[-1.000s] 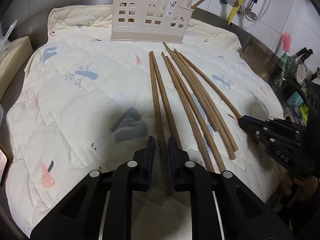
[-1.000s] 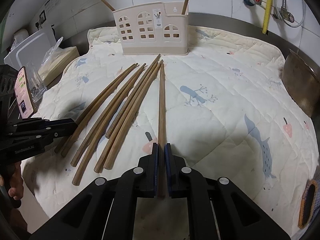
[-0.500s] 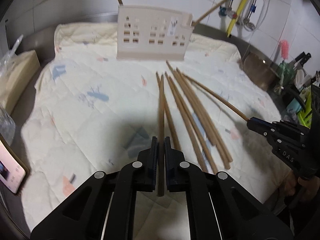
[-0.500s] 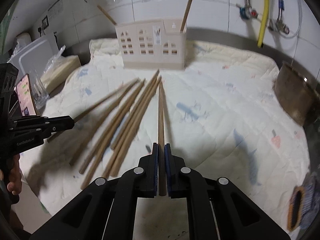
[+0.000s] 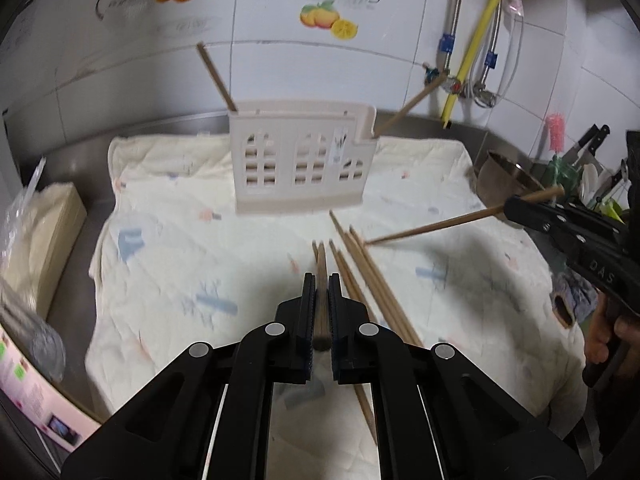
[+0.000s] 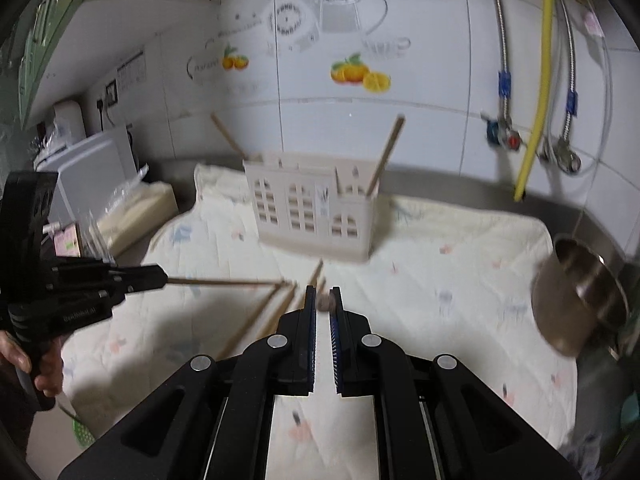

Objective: Organize utensils
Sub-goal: 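Raise the left gripper's chopstick above the holder while the right gripper raises its own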

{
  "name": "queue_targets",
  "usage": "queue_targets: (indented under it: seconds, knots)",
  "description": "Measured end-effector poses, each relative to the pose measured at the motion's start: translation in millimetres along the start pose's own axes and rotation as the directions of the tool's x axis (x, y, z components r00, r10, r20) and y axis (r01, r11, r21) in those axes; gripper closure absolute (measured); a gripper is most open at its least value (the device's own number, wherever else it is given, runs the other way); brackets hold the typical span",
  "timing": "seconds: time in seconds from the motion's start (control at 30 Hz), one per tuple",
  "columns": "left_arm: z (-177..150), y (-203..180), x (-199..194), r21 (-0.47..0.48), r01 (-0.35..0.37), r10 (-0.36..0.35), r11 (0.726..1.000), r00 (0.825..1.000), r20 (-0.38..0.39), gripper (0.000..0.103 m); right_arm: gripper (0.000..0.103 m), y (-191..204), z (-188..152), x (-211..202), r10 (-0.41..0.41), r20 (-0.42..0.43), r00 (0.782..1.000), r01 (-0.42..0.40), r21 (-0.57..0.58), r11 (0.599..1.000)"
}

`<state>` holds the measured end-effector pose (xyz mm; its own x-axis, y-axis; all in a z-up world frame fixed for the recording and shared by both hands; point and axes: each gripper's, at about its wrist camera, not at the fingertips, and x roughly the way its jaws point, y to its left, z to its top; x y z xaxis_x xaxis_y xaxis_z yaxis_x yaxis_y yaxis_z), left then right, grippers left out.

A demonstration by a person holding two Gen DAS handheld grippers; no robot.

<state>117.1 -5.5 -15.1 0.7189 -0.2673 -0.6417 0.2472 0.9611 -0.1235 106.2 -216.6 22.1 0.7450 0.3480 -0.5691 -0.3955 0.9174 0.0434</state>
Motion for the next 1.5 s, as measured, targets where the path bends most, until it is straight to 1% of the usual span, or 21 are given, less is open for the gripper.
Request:
queue_targets:
  seconds: [0.1,0.3,0.43,0.57,0.67,0.8,0.83,0.93,1.0,1.1,1.3,1.37,1.5]
  knots:
    - [14,-2,0,0.022,0.001,-0.001,1.000,1.000,0.012,0.098,0.096,-1,19,5,0.019,0.011,1.000,-0.019,-0.003,1.000]
    - [47,0,-6,0.049,0.011,-0.013,0.999,0.999,0.040,0.098,0.096,-2,64,2,0.046,0.030,0.998,-0.044,-0.049,0.998]
    - [75,0,-16,0.073,0.008,-0.013,0.997,0.998,0.069,0.098,0.096,-7,95,-2,0.082,0.037,0.996,-0.079,-0.060,0.995]
    - [106,0,-28,0.093,0.008,-0.018,0.996,0.994,0.106,0.098,0.096,-10,122,-4,0.100,0.050,0.994,-0.096,-0.066,0.993]
    - [131,1,-40,0.099,-0.009,-0.007,0.995,0.988,0.152,0.098,0.097,-12,145,-6,0.094,0.072,0.993,-0.088,-0.079,0.993]
    - [167,5,-55,0.098,-0.012,-0.010,0.995,0.974,0.224,0.098,0.096,-19,169,-6,0.091,0.098,0.991,-0.084,-0.068,0.994]
    - [180,6,-58,0.096,-0.020,-0.004,0.995,0.969,0.246,0.098,0.096,-20,174,-5,0.085,0.106,0.991,-0.078,-0.067,0.995]
    - [202,10,-57,0.090,-0.055,0.027,0.994,0.957,0.288,0.098,0.096,-25,187,2,0.066,0.120,0.991,-0.059,-0.057,0.997]
    - [215,15,-51,0.075,-0.075,0.049,0.994,0.952,0.303,0.098,0.096,-29,194,9,0.043,0.128,0.991,-0.037,-0.053,0.998]
    - [225,24,-36,0.051,-0.089,0.069,0.995,0.950,0.304,0.098,0.096,-34,202,19,0.029,0.136,0.990,-0.024,-0.038,0.999]
    - [224,46,4,-0.012,-0.087,0.087,0.996,0.961,0.264,0.098,0.096,-38,209,51,0.000,0.136,0.991,0.002,-0.017,1.000]
    - [219,53,19,-0.029,-0.082,0.086,0.996,0.968,0.234,0.098,0.096,-40,207,61,0.002,0.123,0.992,-0.001,-0.010,1.000]
    - [211,63,37,-0.047,-0.074,0.082,0.996,0.978,0.193,0.098,0.096,-40,196,86,0.002,0.078,0.997,-0.001,-0.004,1.000]
